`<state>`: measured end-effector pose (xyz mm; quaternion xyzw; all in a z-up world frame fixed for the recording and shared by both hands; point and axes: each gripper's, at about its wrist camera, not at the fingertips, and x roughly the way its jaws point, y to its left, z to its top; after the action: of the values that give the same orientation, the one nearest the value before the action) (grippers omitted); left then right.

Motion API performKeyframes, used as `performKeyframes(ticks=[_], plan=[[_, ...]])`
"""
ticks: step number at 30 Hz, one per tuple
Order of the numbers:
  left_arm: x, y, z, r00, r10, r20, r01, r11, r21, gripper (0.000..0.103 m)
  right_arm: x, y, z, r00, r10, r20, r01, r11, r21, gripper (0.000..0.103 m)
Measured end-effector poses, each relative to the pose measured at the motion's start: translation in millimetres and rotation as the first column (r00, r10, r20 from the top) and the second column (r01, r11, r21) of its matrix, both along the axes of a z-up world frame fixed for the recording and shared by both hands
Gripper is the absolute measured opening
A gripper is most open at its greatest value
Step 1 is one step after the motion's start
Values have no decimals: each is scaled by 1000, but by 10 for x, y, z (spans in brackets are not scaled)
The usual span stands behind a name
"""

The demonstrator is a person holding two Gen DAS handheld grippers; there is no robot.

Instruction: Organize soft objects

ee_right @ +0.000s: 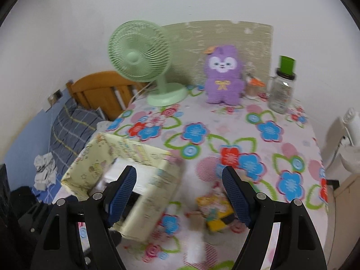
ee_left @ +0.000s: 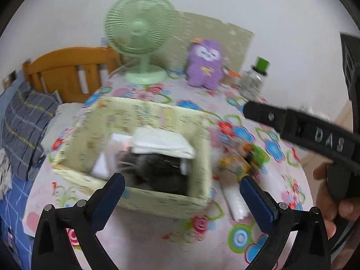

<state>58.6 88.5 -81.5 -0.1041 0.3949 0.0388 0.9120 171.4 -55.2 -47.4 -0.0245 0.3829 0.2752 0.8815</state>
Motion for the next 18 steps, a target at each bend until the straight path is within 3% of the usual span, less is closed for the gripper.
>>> performKeyframes(ticks=[11,15,18], plan=[[200,-645,-124,993,-104,-48,104,995,-4,103,85,-720,-192,996,-85,-34,86,996,23,81],[251,-801,-155,997,-77,-28,79,994,70,103,161,-930,-330,992,-108,-60,111,993,39,81],[324,-903,-192,993,-112,-45,113,993,33,103,248,-1089,-460,988,-127,-85,131,990,49,81]])
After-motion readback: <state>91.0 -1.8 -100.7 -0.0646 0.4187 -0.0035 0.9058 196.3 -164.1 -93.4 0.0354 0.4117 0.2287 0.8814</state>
